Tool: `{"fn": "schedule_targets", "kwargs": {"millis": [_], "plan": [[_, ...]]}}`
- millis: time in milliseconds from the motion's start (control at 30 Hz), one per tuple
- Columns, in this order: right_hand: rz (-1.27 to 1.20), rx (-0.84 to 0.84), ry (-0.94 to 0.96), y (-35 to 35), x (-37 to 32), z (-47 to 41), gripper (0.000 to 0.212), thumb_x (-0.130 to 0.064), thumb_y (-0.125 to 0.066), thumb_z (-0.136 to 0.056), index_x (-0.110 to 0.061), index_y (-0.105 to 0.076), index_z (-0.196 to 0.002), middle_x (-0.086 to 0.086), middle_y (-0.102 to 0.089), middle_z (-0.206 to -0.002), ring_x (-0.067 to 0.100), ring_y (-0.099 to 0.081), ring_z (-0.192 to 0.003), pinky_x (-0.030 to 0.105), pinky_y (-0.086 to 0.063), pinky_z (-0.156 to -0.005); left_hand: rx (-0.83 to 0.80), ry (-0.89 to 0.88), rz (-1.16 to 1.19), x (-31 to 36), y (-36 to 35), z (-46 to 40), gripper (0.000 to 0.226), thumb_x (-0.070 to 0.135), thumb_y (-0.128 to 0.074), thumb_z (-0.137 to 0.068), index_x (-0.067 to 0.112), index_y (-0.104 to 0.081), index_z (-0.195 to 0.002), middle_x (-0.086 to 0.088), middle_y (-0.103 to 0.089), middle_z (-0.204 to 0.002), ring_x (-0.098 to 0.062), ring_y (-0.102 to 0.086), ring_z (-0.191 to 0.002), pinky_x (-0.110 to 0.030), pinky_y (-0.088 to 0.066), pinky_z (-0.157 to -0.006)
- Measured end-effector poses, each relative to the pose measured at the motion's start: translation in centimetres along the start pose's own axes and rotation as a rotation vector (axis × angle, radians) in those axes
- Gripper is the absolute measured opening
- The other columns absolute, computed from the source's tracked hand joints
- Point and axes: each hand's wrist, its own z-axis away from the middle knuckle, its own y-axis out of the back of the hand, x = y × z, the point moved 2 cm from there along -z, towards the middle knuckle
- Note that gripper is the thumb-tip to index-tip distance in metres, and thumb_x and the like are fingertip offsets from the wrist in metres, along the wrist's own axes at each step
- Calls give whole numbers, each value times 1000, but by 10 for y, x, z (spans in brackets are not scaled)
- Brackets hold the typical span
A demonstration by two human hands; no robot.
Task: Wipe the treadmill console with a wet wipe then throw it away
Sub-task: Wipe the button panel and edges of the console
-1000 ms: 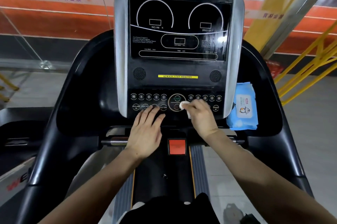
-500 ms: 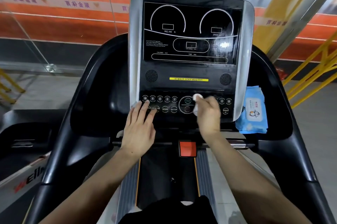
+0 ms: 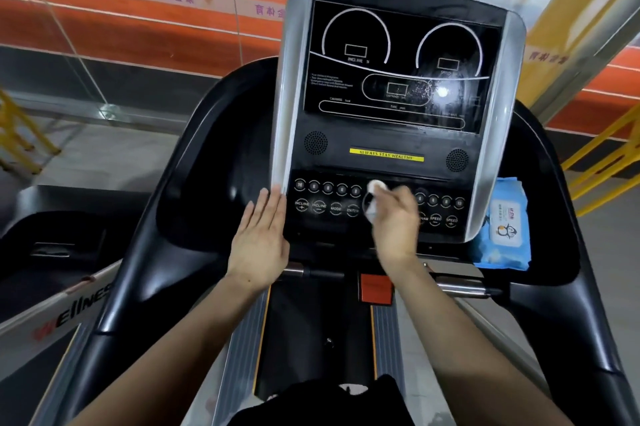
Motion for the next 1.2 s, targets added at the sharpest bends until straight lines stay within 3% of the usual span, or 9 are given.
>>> {"fn": "schedule_targets", "kwargs": {"millis": [67, 133, 233, 367, 500, 567, 767, 933, 1200], "plan": [[71, 61, -67, -1, 5, 3, 14, -19, -56, -100, -28, -65, -98, 3, -55, -101, 16, -53, -92, 26, -40, -82, -12, -8, 5, -2, 0, 0, 81, 14, -57, -91, 4, -20, -163, -10, -8, -173, -26, -8, -160, -46, -15, -130], [8, 147, -113, -19, -8, -3, 19, -25, -63, -97, -29, -62, -78, 2, -56, -88, 16, -52, -83, 39, -48, -83, -24, -11, 18, -2, 0, 0, 81, 14, -57, -90, 4, -22, -162, -10, -11, -173, -25, -13, -160, -45, -20, -129], [-32, 50, 126, -45, -65, -7, 26, -6, -59, -93, -20, -73, -109, 13, -58, -101, 27, -52, -91, 43, -49, -86, -30, -17, 29, -2, 2, 0, 80, 13, -56, -90, 3, -23, -162, -10, -12, -173, -25, -15, -160, -42, -22, -129], [22, -5, 363, -45, -81, -7, 37, 6, -70, -81, -14, -74, -112, 7, -53, -88, 28, -52, -79, 40, -51, -75, -45, -34, 1, -11, 1, 1, 80, 16, -54, -92, 5, -20, -163, -6, -5, -173, -23, -10, -160, -43, -18, -130], [39, -58, 159, -23, -30, -1, 32, 1, -61, -92, -12, -73, -119, 14, -58, -101, 34, -55, -93, 48, -53, -81, -91, -8, -31, -20, 4, 4, 80, 20, -47, -95, 12, -10, -166, 2, 10, -172, -20, 5, -161, -41, -1, -131], [36, 1, 104, -27, -34, -3, 30, 6, -70, -88, -6, -73, -116, 13, -56, -93, 35, -56, -85, 49, -56, -75, -134, 7, -52, -21, 6, 4, 82, 20, -44, -97, 16, 0, -165, 6, 20, -171, -19, 12, -160, -45, 2, -131], [82, 3, 401, -58, -113, -15, 33, 6, -68, -79, -13, -69, -107, 7, -51, -89, 28, -51, -79, 42, -50, -78, -166, 34, -101, -20, 6, 5, 83, 20, -40, -98, 19, 9, -164, 8, 25, -170, -19, 13, -160, -52, -1, -130], [120, -138, 554, -55, -80, 21, 45, 10, -73, -71, -14, -70, -109, 3, -52, -89, 24, -48, -84, 42, -51, -78, -178, 30, -114, -22, 6, 5, 83, 18, -40, -99, 21, 12, -164, 10, 29, -169, -20, 12, -160, -54, -1, -129], [108, -64, 445, -47, -107, -32, 36, 11, -68, -72, -12, -69, -99, 3, -48, -84, 25, -48, -79, 38, -50, -76, -198, 42, -114, -21, 6, 5, 84, 19, -39, -99, 21, 14, -164, 10, 31, -168, -21, 13, -160, -54, 0, -129]]}}
